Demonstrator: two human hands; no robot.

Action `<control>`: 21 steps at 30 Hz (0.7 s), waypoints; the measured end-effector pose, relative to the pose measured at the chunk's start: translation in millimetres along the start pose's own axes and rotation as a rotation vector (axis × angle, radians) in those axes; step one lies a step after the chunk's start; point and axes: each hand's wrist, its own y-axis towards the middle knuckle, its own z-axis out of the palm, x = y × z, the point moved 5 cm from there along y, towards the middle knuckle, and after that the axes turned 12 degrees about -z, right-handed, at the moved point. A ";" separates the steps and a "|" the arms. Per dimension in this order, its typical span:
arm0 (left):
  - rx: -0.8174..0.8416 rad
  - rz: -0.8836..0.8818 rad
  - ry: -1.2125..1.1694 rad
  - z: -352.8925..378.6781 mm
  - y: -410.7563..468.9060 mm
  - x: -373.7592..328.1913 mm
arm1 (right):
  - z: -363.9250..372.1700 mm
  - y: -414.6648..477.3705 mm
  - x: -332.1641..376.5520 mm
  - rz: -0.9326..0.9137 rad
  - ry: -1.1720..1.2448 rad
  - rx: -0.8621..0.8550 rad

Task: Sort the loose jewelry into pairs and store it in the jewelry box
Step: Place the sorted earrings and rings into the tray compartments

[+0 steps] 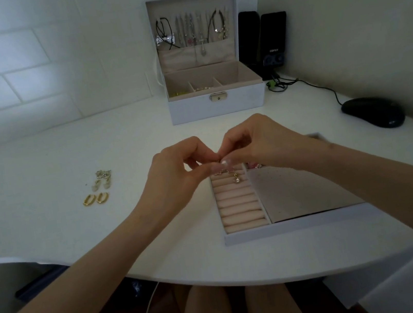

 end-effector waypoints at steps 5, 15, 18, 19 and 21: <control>0.019 -0.006 0.014 1.3 1.2 1.0 | -0.7 4.1 2.0 -0.013 -0.107 0.023; -0.016 0.007 0.063 -1.1 0.3 -0.4 | 2.9 4.4 1.0 -0.012 -0.093 0.004; -0.025 0.006 0.086 -1.5 0.4 0.9 | 1.7 5.1 0.9 -0.008 -0.077 0.006; -0.027 -0.002 0.086 -1.5 0.6 2.3 | 1.5 5.6 0.4 -0.006 -0.088 0.011; -0.027 -0.032 0.082 -0.4 0.9 6.8 | 1.6 6.5 -1.9 -0.001 -0.112 0.022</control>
